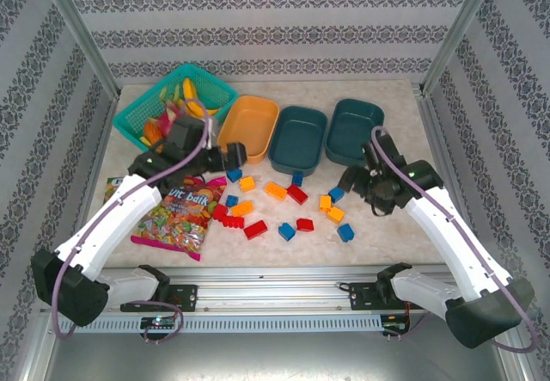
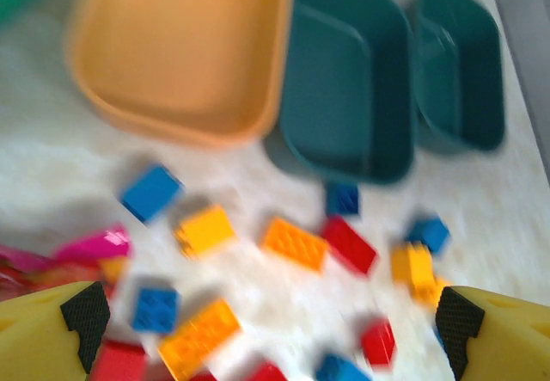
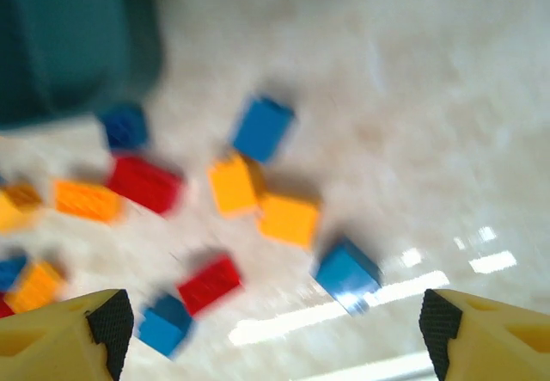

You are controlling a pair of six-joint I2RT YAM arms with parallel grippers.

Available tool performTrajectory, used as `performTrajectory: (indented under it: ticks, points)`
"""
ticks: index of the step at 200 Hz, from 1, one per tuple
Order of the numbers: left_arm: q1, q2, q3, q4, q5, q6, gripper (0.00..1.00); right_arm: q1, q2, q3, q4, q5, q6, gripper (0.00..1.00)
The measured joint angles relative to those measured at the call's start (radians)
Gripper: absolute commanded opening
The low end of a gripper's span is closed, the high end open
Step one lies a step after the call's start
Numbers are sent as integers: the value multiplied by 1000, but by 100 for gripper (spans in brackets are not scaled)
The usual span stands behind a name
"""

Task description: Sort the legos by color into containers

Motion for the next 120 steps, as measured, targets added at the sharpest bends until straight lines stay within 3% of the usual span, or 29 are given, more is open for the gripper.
performTrajectory:
  ticks: [53, 85, 120]
  points:
    - [-181, -102, -121, -47, 129, 4, 100, 66, 87, -149, -47, -105, -109, 80]
    - [-195, -122, -149, -53, 141, 3, 100, 142, 196, -170, -24, -102, -146, 84]
    - [-195, -122, -150, -54, 140, 2, 100, 155, 305, -179, 7, -77, -172, 84]
